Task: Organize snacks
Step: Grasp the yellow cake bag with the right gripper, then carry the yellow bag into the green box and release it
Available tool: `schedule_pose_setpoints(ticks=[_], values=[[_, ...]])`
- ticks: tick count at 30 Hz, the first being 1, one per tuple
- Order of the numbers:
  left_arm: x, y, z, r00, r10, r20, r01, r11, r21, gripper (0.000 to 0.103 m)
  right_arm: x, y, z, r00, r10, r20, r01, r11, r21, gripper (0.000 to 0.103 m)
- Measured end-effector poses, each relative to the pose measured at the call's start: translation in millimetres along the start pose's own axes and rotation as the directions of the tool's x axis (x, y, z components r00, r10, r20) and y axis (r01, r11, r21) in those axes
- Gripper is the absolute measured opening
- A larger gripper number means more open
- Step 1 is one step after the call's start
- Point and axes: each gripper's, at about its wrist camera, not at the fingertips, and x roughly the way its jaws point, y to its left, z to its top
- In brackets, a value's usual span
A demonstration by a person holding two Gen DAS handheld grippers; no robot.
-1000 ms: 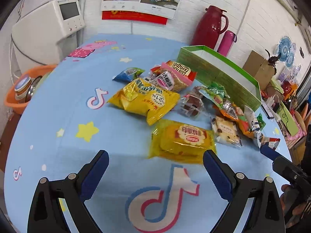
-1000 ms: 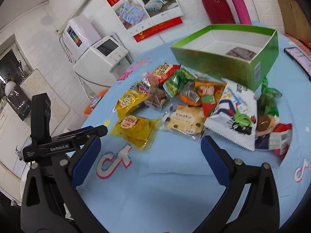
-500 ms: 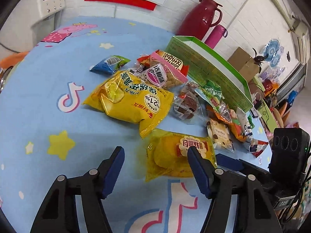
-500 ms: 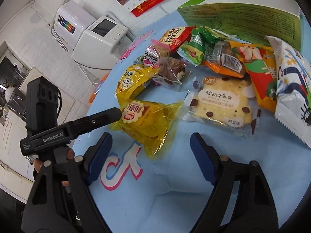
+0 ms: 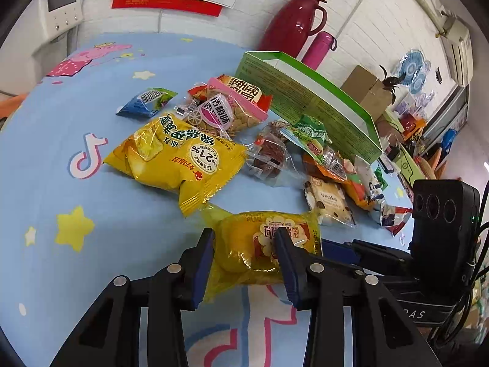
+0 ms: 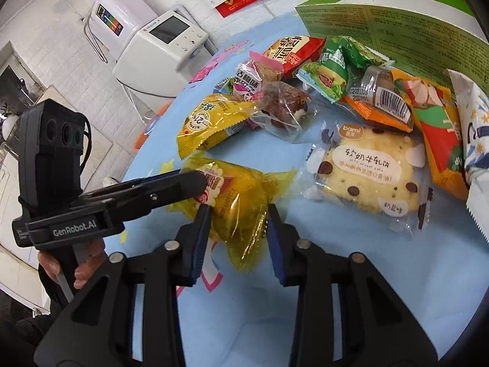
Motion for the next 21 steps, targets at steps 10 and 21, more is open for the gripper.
schedule_pose_setpoints(ticks=[10,21], values=[[-24.6,-32.0,-7.5,0.999,0.0,0.053,-0.002,1.0,0.025,0.036,-31.2,9.7,-5.2,0.998,0.005,0.066,-0.003,0.999,-0.037,0.034],[-27.1,-123.0,79.1,0.978,-0.08,0.195,0.034,0.972,0.231,0.036,-124.0,-9.0,55.8,0.943,-0.077,0.325,0.104,0.992,-0.066,0.034]])
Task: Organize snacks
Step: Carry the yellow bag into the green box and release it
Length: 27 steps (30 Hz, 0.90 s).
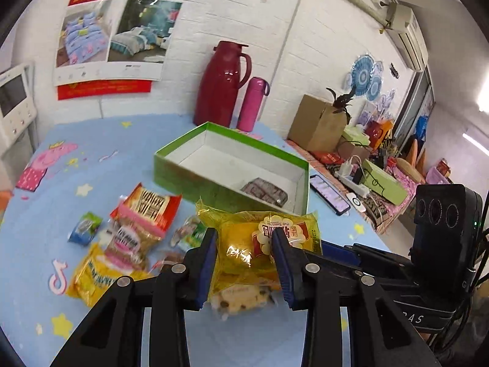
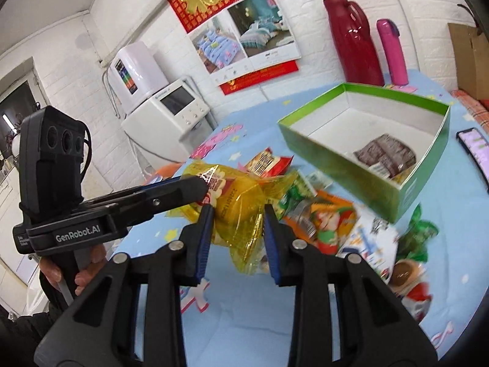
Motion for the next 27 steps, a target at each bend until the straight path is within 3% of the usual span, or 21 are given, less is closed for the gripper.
schedule_pose_setpoints(ticks=[10,22,23,24,25,26,27], values=[[98.6,-12.5,59.8,0.997,-0.066,-0.04,0.067,0.998,0.01,0.036,11.0,-78.9,51.9,0.994,-0.106,0.013,0.105,0.992,0.065,0.034],[163.3,-8.1,71.8,0.992,-0.045,-0.117,0.046,0.999,0.005,0.039,39.6,-136.6,65.8,0.988,-0.137,-0.066,0.145,0.98,0.134,0.037],[165.4,-6.6,72.3,0.992,-0.032,-0.12,0.033,0.999,0.006,0.054,42.0,-136.7,65.9,0.987,-0.143,-0.074,0.151,0.981,0.126,0.046],[165.5,-5.1,71.2,0.992,-0.018,-0.123,0.019,1.0,0.003,0.067,42.3,-136.5,65.4,0.985,-0.154,-0.074,0.162,0.98,0.119,0.067],[163.3,-2.4,70.8,0.994,0.001,-0.112,-0.002,1.0,-0.009,0.091,41.1,-135.1,64.4,0.983,-0.174,-0.064,0.18,0.978,0.107,0.075],[158.3,0.5,69.2,0.996,0.04,-0.083,-0.042,0.999,-0.025,0.098,39.1,-132.7,63.1,0.981,-0.188,-0.046,0.191,0.977,0.093,0.082],[151.7,2.7,67.3,0.996,0.078,-0.045,-0.08,0.996,-0.035,0.099,37.4,-130.4,62.2,0.98,-0.196,-0.031,0.198,0.977,0.078,0.082]])
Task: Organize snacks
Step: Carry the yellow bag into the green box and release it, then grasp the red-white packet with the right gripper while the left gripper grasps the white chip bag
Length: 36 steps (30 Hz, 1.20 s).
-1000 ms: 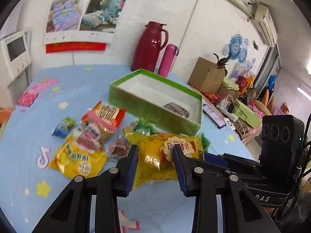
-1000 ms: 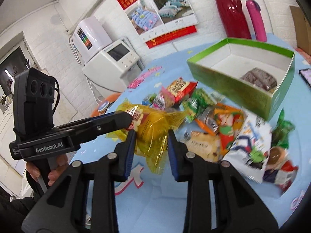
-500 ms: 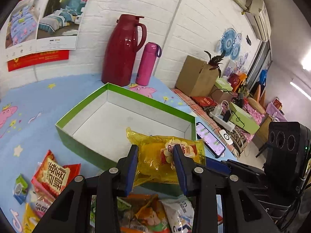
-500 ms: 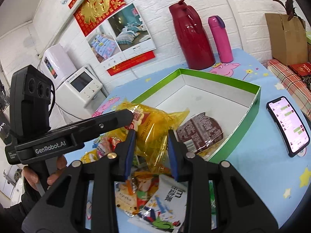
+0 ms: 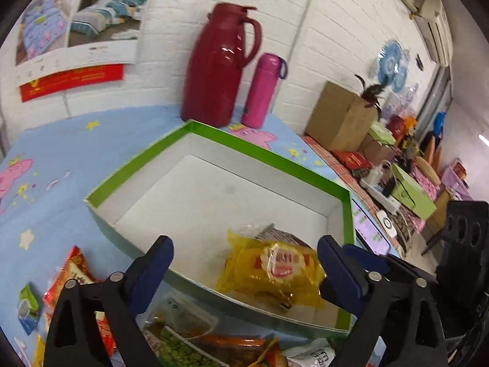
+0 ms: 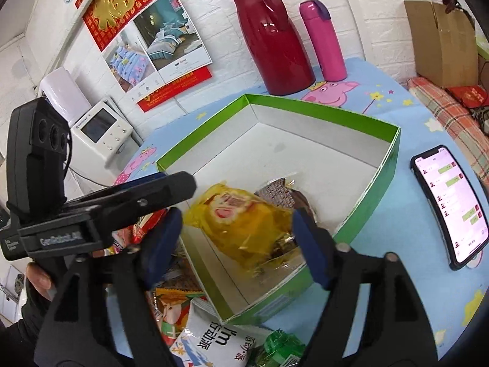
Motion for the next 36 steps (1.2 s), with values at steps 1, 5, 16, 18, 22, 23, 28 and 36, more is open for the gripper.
schedule_pose_setpoints(ticks=[1,5,16,18,22,23,28,36], values=[[-5.3,1.2,-1.5,0.999,0.023,0.023,-0.023,1.0,0.003,0.099,-1.7,1.2,-0.9,1.0,-0.003,0.006,0.004,1.0,-0.01,0.082],[-16.7,4.2,-6.1,0.997,0.075,0.034,-0.076,0.997,0.022,0.099,-9.4,4.1,-4.1,1.0,-0.003,0.01,0.003,1.0,0.005,0.086],[-67.4,-11.3,-26.2,0.985,0.142,0.1,-0.147,0.988,0.042,0.099,-64.0,38.6,-16.1,0.995,0.029,0.096,-0.027,0.999,-0.03,0.092],[-77.4,-16.4,-32.5,0.983,0.152,0.104,-0.158,0.986,0.045,0.099,-76.9,44.2,-20.9,0.993,0.036,0.113,-0.032,0.999,-0.036,0.092],[-92.1,-28.5,-46.0,0.982,0.164,0.09,-0.17,0.984,0.062,0.099,-100.7,50.2,-32.6,0.989,0.039,0.141,-0.035,0.999,-0.033,0.093],[-95.2,-31.8,-50.0,0.982,0.167,0.087,-0.173,0.982,0.071,0.099,-106.7,51.6,-36.2,0.988,0.038,0.148,-0.033,0.999,-0.034,0.094],[-107.1,-45.3,-76.5,0.984,0.169,0.063,-0.175,0.979,0.105,0.099,-131.7,52.2,-56.5,0.985,0.007,0.174,-0.003,1.0,-0.026,0.094],[-102.8,-34.7,-125.8,0.997,0.077,-0.023,-0.075,0.996,0.047,0.099,-140.2,21.0,-105.9,0.989,-0.105,0.108,0.1,0.994,0.05,0.094]])
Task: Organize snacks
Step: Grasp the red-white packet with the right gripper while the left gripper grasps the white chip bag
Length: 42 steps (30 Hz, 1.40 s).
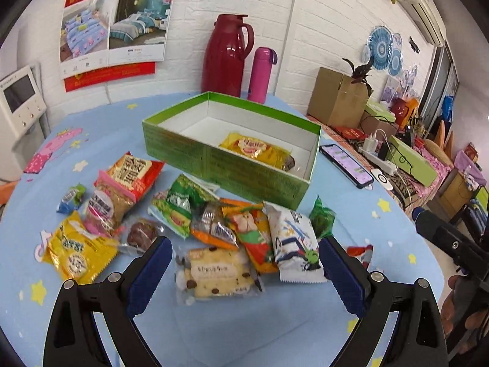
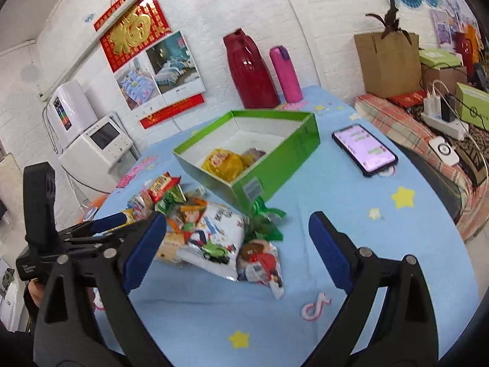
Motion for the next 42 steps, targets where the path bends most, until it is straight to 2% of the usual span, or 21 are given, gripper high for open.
schedule_pose_setpoints(ticks=[2,6,8,11,12,13,15,20,28,29,31,32,36,39,42], values=[[2.7,1.9,-10.5,0.999,-0.028,-0.017,0.028,0.999,-0.016,0.098,7.3,-5.2,-14.3,0.999,-0.005,-0.051,0.005,1.0,-0.001,0.094],[6.6,-1.0,-21.4,0.997,-0.057,-0.048,0.057,0.998,-0.013,0.096,27.2,-6.5,-35.1,0.991,-0.031,-0.134,0.026,0.999,-0.041,0.08],[7.6,-6.7,-21.5,0.997,-0.055,-0.055,0.056,0.998,0.014,0.092,36.0,-7.7,-37.9,0.987,-0.036,-0.155,0.029,0.999,-0.045,0.073],[8.1,-17.0,-16.7,0.997,-0.061,-0.047,0.063,0.997,0.049,0.091,43.6,-6.6,-41.0,0.986,-0.037,-0.16,0.027,0.998,-0.064,0.071],[9.6,-20.4,-13.9,0.997,-0.061,-0.044,0.064,0.996,0.061,0.091,45.6,-5.8,-42.0,0.986,-0.042,-0.159,0.03,0.997,-0.076,0.067],[12.0,-25.0,-11.0,0.997,-0.061,-0.04,0.064,0.995,0.077,0.087,48.7,-5.5,-41.9,0.985,-0.05,-0.164,0.036,0.996,-0.088,0.061],[21.8,-33.3,-5.1,0.996,-0.071,-0.057,0.077,0.992,0.104,0.068,54.9,-9.1,-43.3,0.98,-0.065,-0.186,0.049,0.995,-0.091,0.033],[52.2,-50.9,6.0,0.991,-0.07,-0.111,0.084,0.989,0.124,0.068,45.3,-25.3,-46.4,0.983,-0.051,-0.174,0.042,0.998,-0.054,0.033],[102.0,-73.9,4.9,0.979,0.02,-0.202,0.022,0.978,0.206,0.068,31.4,-41.8,-46.7,0.986,-0.052,-0.159,0.053,0.999,0.0,0.033],[103.9,-74.4,3.1,0.981,0.023,-0.193,0.02,0.976,0.215,0.068,31.3,-42.2,-47.0,0.986,-0.05,-0.158,0.05,0.999,0.001,0.033],[103.5,-76.0,0.1,0.983,0.034,-0.182,0.011,0.971,0.24,0.067,31.4,-41.6,-47.0,0.987,-0.048,-0.155,0.048,0.999,-0.001,0.033],[102.4,-75.9,-0.7,0.983,0.032,-0.182,0.014,0.97,0.244,0.059,31.5,-41.6,-47.0,0.987,-0.045,-0.154,0.046,0.999,0.001,0.033],[93.4,-70.5,-4.5,0.981,0.005,-0.192,0.041,0.971,0.235,0.056,31.6,-40.4,-45.7,0.987,-0.038,-0.157,0.04,0.999,0.012,0.033],[81.6,-62.8,-5.9,0.98,-0.047,-0.194,0.086,0.977,0.197,0.055,26.3,-33.8,-43.1,0.989,-0.012,-0.147,0.014,1.0,0.01,0.033],[61.7,-54.1,-3.7,0.983,-0.075,-0.169,0.104,0.98,0.17,0.055,17.4,-23.3,-37.0,0.992,-0.008,-0.122,0.006,1.0,-0.02,0.033]])
